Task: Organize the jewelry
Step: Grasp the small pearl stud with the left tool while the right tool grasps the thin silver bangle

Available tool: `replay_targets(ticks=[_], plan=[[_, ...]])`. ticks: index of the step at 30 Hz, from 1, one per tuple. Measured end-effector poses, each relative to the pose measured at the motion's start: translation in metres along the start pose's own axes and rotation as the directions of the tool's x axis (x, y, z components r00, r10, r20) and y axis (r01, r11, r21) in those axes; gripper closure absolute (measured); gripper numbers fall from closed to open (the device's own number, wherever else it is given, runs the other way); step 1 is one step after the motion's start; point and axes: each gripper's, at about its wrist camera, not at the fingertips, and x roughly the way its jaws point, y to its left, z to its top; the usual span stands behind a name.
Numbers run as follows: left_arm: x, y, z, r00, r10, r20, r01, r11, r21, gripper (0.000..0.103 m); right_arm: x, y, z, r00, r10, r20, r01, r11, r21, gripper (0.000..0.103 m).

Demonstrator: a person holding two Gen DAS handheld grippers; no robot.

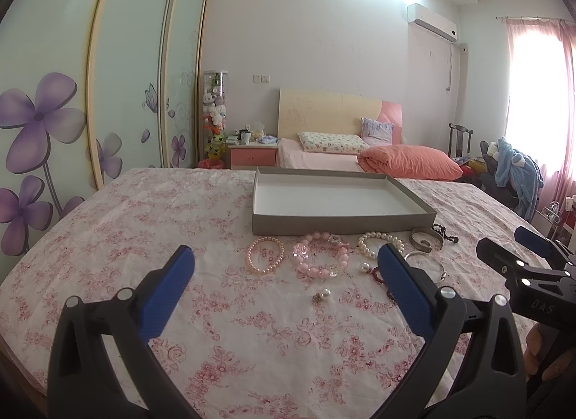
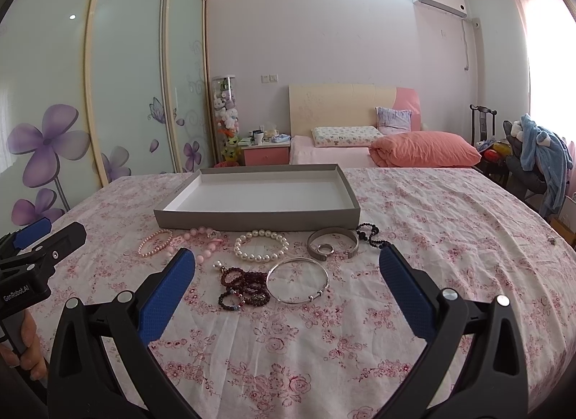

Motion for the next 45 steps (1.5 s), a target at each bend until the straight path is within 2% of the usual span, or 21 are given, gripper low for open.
replay_targets(ticks=[7, 11, 15, 19, 23, 33, 35, 36, 37, 45], plan=[[0.028, -0.001, -0.002, 0.99, -0.008, -0.143, 0.007, 1.0, -0.003, 0.004, 0.034, -0.014, -0.001, 0.985, -0.025, -0.173, 0.024, 1.0, -0.007, 0.002], [0.049, 0.0, -0.003, 0.972, -0.025, -0.233, 0.024, 1.0, -0.009, 0.004, 0.056, -0.013, -0.005, 0.959, -0.049, -0.278, 0.028, 0.997, -0.078, 0.003], [0.067, -0.002, -0.005, 0.952, -0.043, -0.304, 0.043, 0.999, -0.005, 0.004, 0.074, -0.01, -0.008, 0.932, -0.072, -0.356, 0.024, 0.99, -0.138, 0.012], [0.08, -0.004, -0.007, 0.931, -0.069, -0.358, 0.071, 0.997, -0.006, 0.004, 0.09, -0.011, -0.013, 0.898, -0.059, -0.437, -0.003, 0.99, -0.14, 0.02], [0.09, -0.007, -0.009, 0.916, -0.071, -0.394, 0.079, 0.997, 0.004, 0.004, 0.099, -0.012, -0.01, 0.881, -0.009, -0.473, -0.037, 0.995, -0.088, 0.023], [0.105, -0.016, -0.011, 0.899, -0.089, -0.429, 0.11, 0.994, 0.024, 0.004, 0.118, -0.002, -0.002, 0.876, 0.003, -0.483, -0.052, 0.995, -0.089, 0.023], [0.107, -0.017, -0.011, 0.895, -0.094, -0.435, 0.116, 0.993, 0.025, 0.007, 0.118, -0.002, -0.002, 0.878, 0.011, -0.478, -0.059, 0.995, -0.084, 0.023], [0.108, -0.018, -0.011, 0.894, -0.096, -0.438, 0.119, 0.993, 0.025, 0.01, 0.121, -0.001, 0.0, 0.88, 0.013, -0.475, -0.06, 0.995, -0.084, 0.031], [0.109, -0.018, -0.012, 0.892, -0.098, -0.442, 0.121, 0.992, 0.024, 0.012, 0.12, -0.001, 0.0, 0.881, 0.015, -0.473, -0.061, 0.995, -0.083, 0.033], [0.119, -0.027, -0.013, 0.881, -0.11, -0.461, 0.136, 0.99, 0.023, 0.024, 0.115, -0.01, 0.001, 0.882, -0.009, -0.471, -0.026, 0.997, -0.068, 0.033]])
